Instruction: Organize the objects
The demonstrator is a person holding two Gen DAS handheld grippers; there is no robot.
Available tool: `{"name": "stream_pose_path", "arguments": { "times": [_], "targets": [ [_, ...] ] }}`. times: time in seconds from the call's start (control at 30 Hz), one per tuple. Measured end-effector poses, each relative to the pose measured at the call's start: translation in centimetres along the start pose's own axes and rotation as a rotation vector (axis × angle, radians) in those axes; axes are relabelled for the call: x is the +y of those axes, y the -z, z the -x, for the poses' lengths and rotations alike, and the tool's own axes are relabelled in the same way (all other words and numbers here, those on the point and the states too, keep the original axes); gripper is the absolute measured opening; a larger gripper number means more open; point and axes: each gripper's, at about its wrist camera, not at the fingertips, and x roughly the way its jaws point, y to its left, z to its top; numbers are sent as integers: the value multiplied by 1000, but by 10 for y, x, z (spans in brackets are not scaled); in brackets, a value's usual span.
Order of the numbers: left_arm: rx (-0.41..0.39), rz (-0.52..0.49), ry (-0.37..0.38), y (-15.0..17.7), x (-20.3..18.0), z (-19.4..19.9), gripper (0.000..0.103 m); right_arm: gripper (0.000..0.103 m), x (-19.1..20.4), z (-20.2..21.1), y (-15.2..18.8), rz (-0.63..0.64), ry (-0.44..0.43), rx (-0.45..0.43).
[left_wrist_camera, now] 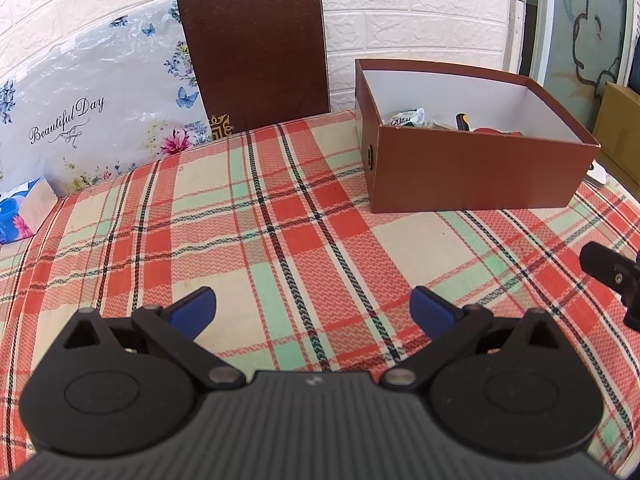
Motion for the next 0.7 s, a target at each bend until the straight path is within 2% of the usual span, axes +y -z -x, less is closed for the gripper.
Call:
{"name": "stream_pose_path", "arguments": {
  "times": [0.57, 0.7],
  "targets": [
    [12, -12, 2, 0, -1, -3, 103, 97, 3, -17, 2, 39, -18, 95],
    [7, -17, 1, -1, -3, -2, 103, 97, 1, -14, -5, 41, -20, 67]
  ]
}}
